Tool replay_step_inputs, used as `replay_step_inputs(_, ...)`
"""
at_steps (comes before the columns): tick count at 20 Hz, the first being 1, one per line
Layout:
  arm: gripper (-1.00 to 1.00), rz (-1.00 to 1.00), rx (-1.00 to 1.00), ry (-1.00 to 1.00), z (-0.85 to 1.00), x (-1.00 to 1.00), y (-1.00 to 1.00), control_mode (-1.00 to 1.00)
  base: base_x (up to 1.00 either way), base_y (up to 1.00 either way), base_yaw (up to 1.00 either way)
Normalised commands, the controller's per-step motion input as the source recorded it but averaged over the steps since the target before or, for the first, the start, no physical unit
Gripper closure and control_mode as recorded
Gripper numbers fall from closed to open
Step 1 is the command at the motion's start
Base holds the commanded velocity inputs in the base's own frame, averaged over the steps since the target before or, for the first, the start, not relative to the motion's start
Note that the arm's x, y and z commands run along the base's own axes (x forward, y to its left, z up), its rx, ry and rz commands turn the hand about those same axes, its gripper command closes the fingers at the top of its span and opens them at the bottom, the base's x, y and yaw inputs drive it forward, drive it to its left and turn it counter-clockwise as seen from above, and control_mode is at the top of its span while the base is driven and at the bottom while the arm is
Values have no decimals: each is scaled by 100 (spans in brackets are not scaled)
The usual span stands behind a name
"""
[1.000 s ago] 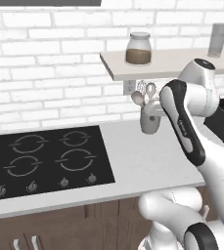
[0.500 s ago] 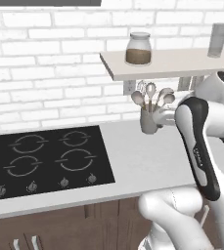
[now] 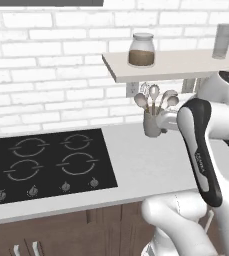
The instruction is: Take a straw from the drawer in front and place it inside the glass cup on the dining counter.
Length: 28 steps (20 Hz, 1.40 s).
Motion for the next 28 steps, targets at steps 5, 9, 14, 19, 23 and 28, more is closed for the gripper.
replay_step_inputs(5, -100, 0, 0, 0, 0, 0, 0, 100, -17, 8, 1)
replay_step_inputs(9, -100, 0, 0, 0, 0, 0, 0, 100, -66, 28, 3)
replay_step_inputs(14, -100, 0, 0, 0, 0, 0, 0, 100, -52, 67, 0)
replay_step_inputs(19, -100, 0, 0, 0, 0, 0, 0, 100, -7, 87, 0)
replay_step_inputs(23, -100, 0, 0, 0, 0, 0, 0, 100, 0, 74, -7)
replay_step_inputs(28, -100, 0, 0, 0, 0, 0, 0, 100, 0, 19, -25)
